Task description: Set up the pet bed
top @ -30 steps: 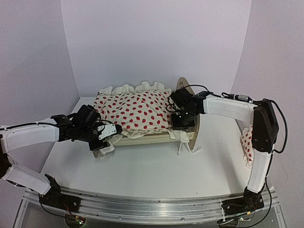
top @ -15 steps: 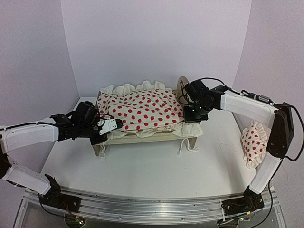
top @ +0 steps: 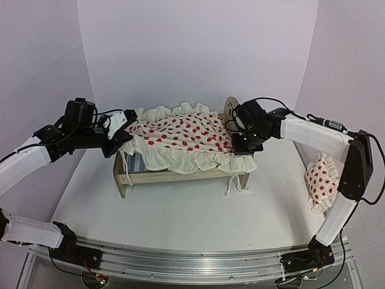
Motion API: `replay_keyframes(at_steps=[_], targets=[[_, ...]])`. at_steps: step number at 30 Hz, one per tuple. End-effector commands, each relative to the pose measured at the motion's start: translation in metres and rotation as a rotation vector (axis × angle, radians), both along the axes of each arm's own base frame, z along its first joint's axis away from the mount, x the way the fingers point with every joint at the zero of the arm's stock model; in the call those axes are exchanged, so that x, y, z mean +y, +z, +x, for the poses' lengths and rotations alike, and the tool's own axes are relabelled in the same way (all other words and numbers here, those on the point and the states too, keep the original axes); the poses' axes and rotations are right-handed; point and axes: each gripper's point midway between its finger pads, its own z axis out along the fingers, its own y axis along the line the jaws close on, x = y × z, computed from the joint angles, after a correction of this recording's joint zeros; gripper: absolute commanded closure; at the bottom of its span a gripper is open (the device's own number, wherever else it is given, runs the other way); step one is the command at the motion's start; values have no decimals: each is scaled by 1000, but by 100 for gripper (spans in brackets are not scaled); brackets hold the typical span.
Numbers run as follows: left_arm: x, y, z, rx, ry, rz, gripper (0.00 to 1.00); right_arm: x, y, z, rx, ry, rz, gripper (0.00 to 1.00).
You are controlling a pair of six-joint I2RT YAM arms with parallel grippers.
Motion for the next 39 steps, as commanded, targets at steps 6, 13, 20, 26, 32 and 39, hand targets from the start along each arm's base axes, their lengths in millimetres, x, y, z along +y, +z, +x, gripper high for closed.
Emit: replay_keyframes(at_steps=[6, 13, 20, 26, 32, 39], targets=[[20, -26, -36, 139, 1, -11, 100, -44, 35, 8, -88, -100, -35, 100], [24, -67, -34, 175, 5, 57, 100, -34, 21, 4, -30, -45, -24, 96], [15, -53, -19, 153, 23, 6, 100, -24, 52, 2, -63, 13, 31, 55], [13, -53, -21, 158, 12, -11, 100, -1, 89, -13, -161, 129, 36, 48], [10, -54, -17, 163, 17, -22, 100, 81, 57, -62, -149, 356, 40, 43], [11, -55, -15, 159, 23, -19, 100, 124, 26, -92, -148, 400, 74, 54]])
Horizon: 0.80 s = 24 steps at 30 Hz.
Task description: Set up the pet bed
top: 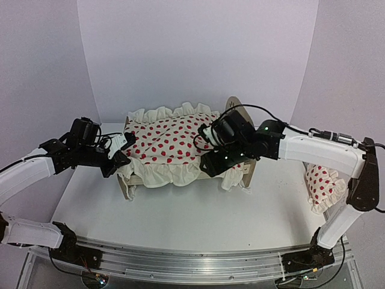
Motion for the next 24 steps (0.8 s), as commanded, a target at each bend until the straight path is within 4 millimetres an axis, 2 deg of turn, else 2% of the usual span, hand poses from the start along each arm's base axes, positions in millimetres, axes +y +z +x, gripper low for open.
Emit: replay_keyframes(at_steps=[1, 2, 4, 7, 9, 12, 15, 21, 24], targets=[[-3, 19, 10, -51, 14, -38, 100, 19, -13, 5, -6, -40, 56, 61], [-3, 19, 10, -50, 13, -40, 100, 21, -17, 8, 1, -58, 61, 64], [-4, 19, 10, -46, 12, -46, 100, 23, -27, 17, 1, -111, 52, 63], [-5, 19, 11, -45, 13, -48, 100, 24, -39, 31, -16, -159, 16, 52], [-5, 20, 11, -49, 12, -48, 100, 18, -46, 44, -34, -207, -10, 47], [-4, 21, 10, -52, 11, -47, 100, 4, -50, 59, -46, -272, -27, 46], [-5, 20, 9, -48, 12, -53, 100, -1, -55, 68, -58, -286, -49, 46], [-6, 21, 9, -43, 12, -64, 100, 0, -67, 80, -67, -296, -83, 59], [-7, 21, 10, -45, 11, -64, 100, -3, -74, 85, -65, -310, -99, 73]])
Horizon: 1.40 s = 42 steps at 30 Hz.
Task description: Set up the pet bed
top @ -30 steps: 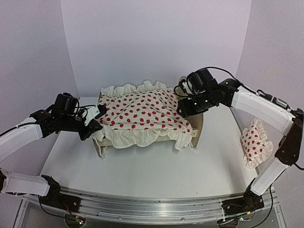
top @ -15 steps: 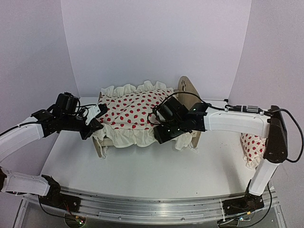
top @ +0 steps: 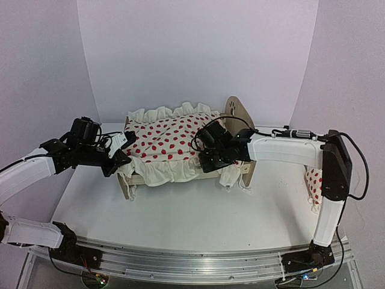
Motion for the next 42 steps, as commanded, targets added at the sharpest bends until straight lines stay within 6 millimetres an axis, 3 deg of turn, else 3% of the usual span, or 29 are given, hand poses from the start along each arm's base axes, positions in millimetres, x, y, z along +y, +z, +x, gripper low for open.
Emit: replay_keyframes(at_steps=[1, 3, 4, 9, 11, 14, 17, 21, 27, 31, 33, 34, 38, 40, 42], targets=[[-4, 19, 8, -47, 2, -43, 100, -4, -1, 16, -36, -41, -26, 81], [-5, 20, 7, -48, -1, -48, 100, -7, 2, 18, -44, -51, -20, 96], [-6, 20, 7, -47, -3, -50, 100, -10, 6, 19, -50, -55, -15, 99], [-8, 20, 5, -39, -13, -63, 100, -21, 45, 11, -81, -2, 37, 100], [-9, 20, 6, -41, -15, -65, 100, -25, 62, 0, -81, 59, 71, 100], [-9, 18, 8, -41, -13, -63, 100, -35, 72, -21, -43, 129, 116, 100], [-10, 15, 9, -39, -18, -56, 100, -40, 64, -40, 23, 178, 146, 100], [-11, 11, 10, -37, -26, -52, 100, -30, 35, -58, 150, 220, 178, 100], [-11, 0, 8, -6, -30, -33, 100, -49, -12, -67, 283, 139, 68, 100], [-9, -13, 4, 18, -44, -10, 100, -57, -22, -69, 330, 99, 22, 100], [-11, -17, 1, 33, -60, -7, 100, -52, -15, -65, 320, 105, 40, 95], [-13, -18, 1, 39, -68, -8, 99, -49, -9, -63, 307, 108, 51, 87], [-17, -19, -2, 64, -99, -8, 69, -39, 12, -60, 281, 139, 101, 58], [-18, -15, -6, 66, -123, -8, 56, -38, 20, -64, 275, 151, 124, 53], [-18, -9, -13, 62, -149, -6, 50, -41, 31, -68, 262, 157, 146, 50]])
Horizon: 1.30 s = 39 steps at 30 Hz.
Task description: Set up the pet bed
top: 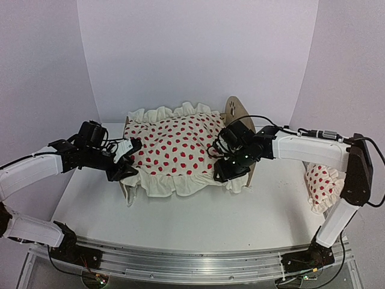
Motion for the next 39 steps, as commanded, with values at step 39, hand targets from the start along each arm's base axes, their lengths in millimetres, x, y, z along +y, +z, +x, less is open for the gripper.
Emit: replay_keyframes(at_steps=[39], targets=[[-52, -67, 46, 137, -140, 303, 47, 25, 54, -30, -43, 63, 240, 45]])
